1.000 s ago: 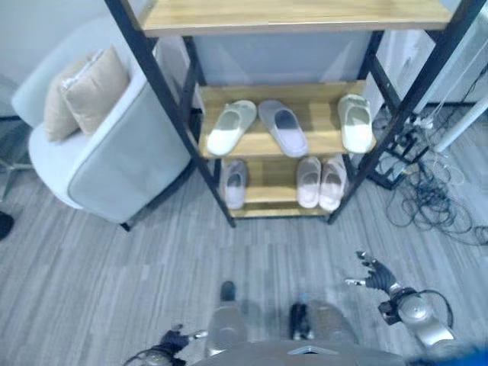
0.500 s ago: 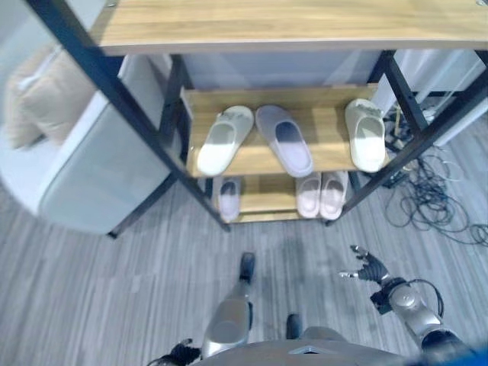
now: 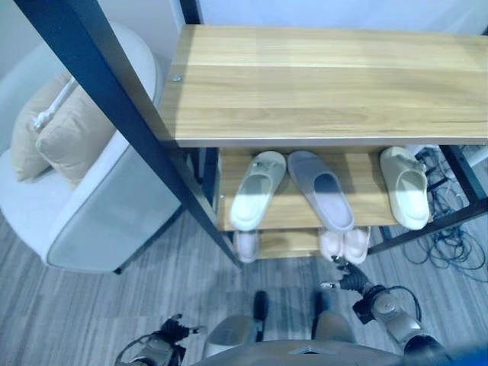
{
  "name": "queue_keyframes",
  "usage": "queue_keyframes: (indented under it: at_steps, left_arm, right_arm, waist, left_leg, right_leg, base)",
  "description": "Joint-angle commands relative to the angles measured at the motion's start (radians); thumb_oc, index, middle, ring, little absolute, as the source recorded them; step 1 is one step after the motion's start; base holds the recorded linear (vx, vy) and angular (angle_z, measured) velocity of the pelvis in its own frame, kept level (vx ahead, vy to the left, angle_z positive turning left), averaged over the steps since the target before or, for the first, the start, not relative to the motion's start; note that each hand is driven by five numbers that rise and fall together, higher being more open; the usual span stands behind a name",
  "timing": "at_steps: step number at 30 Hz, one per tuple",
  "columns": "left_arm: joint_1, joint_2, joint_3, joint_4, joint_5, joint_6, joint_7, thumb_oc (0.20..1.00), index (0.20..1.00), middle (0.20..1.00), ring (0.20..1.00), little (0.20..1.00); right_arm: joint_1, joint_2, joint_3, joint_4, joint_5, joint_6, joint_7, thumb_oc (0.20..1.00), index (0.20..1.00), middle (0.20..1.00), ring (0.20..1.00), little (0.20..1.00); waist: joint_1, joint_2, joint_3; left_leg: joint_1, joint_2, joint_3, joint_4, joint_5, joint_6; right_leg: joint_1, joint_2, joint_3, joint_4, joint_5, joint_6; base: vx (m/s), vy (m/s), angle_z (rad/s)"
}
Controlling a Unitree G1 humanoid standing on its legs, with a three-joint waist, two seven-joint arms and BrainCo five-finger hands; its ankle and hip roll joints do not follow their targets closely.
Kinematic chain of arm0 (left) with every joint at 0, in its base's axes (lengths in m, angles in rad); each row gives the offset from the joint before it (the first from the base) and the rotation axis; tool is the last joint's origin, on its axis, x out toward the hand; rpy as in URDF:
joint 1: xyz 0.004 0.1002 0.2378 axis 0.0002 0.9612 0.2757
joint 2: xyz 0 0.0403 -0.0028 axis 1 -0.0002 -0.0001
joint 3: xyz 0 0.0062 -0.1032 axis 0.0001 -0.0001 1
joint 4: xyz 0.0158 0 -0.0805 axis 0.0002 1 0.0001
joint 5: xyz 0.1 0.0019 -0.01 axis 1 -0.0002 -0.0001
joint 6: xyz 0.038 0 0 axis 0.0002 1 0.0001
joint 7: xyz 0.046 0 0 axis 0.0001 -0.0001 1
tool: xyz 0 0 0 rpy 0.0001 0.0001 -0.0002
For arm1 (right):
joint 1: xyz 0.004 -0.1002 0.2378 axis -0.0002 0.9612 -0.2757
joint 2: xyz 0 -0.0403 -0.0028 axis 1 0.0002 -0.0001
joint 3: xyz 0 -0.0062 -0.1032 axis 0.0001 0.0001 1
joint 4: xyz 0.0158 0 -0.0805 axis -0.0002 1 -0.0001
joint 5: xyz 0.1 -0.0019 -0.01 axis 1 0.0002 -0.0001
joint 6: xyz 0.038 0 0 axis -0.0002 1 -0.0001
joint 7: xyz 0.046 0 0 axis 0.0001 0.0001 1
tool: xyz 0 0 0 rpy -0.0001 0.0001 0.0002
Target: Arrange the slippers neatly on the shoe rack.
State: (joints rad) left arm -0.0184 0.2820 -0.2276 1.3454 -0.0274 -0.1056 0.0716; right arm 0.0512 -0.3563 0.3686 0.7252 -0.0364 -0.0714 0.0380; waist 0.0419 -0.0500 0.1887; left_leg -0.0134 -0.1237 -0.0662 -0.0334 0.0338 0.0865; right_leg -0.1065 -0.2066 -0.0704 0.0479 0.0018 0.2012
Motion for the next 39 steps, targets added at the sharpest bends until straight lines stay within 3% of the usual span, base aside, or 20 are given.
queue_keyframes:
  at_steps: [1, 15, 30, 35, 39]
  left_arm:
    - [0.017, -0.023, 0.010, -0.042, 0.021, -0.017, 0.002, 1.000, 1.000, 1.000, 1.000, 1.000]
    - [0.040, -0.060, -0.045, -0.058, 0.045, -0.021, -0.013, 1.000, 1.000, 1.000, 1.000, 1.000]
    - [0.051, -0.065, -0.099, -0.077, 0.096, -0.029, -0.022, 1.000, 1.000, 1.000, 1.000, 1.000]
    - [0.036, -0.062, -0.136, -0.103, 0.121, -0.032, -0.022, 1.000, 1.000, 1.000, 1.000, 1.000]
    - [0.028, -0.067, -0.143, -0.103, 0.117, -0.035, -0.020, 1.000, 1.000, 1.000, 1.000, 1.000]
  right_arm:
    - [0.004, -0.052, 0.016, -0.065, -0.037, -0.020, 0.017, 1.000, 1.000, 1.000, 1.000, 1.000]
    - [-0.058, -0.046, 0.122, -0.101, -0.066, -0.040, 0.045, 1.000, 1.000, 1.000, 1.000, 1.000]
    - [-0.279, -0.014, 0.295, -0.359, 0.033, -0.064, 0.146, 1.000, 1.000, 1.000, 1.000, 1.000]
    - [-0.377, -0.052, 0.330, -0.534, 0.115, -0.082, 0.182, 1.000, 1.000, 1.000, 1.000, 1.000]
    - [-0.418, -0.077, 0.313, -0.602, 0.108, -0.099, 0.155, 1.000, 1.000, 1.000, 1.000, 1.000]
  waist:
    - [-0.006, 0.007, 0.023]
    - [0.034, 0.028, -0.013]
    - [0.065, 0.056, -0.033]
    - [0.071, 0.062, -0.007]
    - [0.069, 0.066, 0.010]
  left_leg:
    - [-0.111, 0.124, 0.013, 0.113, -0.058, -0.102]
    - [-0.041, 0.170, -0.038, 0.026, -0.023, -0.139]
    - [-0.015, 0.170, -0.043, 0.016, -0.028, -0.140]
    - [-0.037, 0.172, -0.045, 0.029, -0.030, -0.142]
    - [-0.049, 0.173, -0.041, 0.039, -0.030, -0.143]
  right_leg:
    - [0.096, 0.031, -0.017, 0.019, -0.044, -0.047]
    - [0.199, 0.075, -0.065, -0.087, -0.063, -0.074]
    - [0.216, 0.075, -0.071, -0.080, -0.078, -0.076]
    - [0.194, 0.072, -0.065, -0.064, -0.081, -0.074]
    - [0.181, 0.071, -0.060, -0.055, -0.082, -0.073]
  base:
    - [0.04, -0.139, 0.22]
    - [0.05, -0.076, 0.08]
    - [0.03, 0.001, 0.05]
    - [-0.03, -0.007, -0.02]
    - [-0.01, 0.000, -0.01]
